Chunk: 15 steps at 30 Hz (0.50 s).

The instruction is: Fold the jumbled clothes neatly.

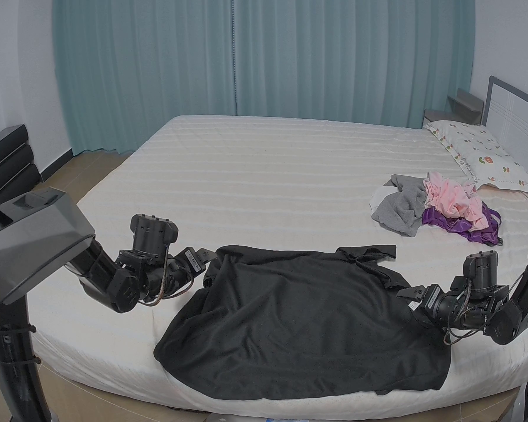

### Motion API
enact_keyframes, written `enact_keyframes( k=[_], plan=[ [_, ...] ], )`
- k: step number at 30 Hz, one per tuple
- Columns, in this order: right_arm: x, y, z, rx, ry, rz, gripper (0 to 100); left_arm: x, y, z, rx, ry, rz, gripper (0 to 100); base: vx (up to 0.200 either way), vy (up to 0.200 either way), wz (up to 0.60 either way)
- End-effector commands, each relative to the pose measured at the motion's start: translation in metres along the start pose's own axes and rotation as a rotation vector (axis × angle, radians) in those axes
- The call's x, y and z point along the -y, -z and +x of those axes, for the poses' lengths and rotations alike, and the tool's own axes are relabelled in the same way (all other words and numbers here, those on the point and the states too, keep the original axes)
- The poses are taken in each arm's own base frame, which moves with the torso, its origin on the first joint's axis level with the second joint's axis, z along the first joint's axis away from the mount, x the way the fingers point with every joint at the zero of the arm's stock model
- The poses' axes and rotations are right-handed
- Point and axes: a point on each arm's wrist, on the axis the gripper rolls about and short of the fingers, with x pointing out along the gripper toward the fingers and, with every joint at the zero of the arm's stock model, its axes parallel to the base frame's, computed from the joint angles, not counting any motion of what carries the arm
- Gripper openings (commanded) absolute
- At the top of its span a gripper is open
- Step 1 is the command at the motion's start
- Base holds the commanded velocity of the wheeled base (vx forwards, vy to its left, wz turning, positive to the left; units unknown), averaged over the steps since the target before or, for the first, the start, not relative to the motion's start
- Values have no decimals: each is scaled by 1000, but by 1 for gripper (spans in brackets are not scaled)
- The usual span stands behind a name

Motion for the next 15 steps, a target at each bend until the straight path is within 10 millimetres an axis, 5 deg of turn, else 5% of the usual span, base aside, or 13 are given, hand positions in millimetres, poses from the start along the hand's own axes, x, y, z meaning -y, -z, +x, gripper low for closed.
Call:
enact_keyframes(
  k=[1, 9, 10, 15],
  plan=[
    [3, 2, 4, -14, 16, 2, 100, -6, 8, 49, -17, -16, 36, 100, 0, 0, 0],
    [7, 3, 10, 6, 3, 3, 100, -12, 14, 83, -18, -17, 70, 100, 0, 0, 0],
    [7, 3, 10, 14, -6, 5, 100, -11, 13, 85, -16, -15, 69, 0, 0, 0, 0],
    [8, 3, 11, 32, -20, 7, 100, -13, 7, 87, 15, -16, 62, 0, 0, 0, 0]
  ],
)
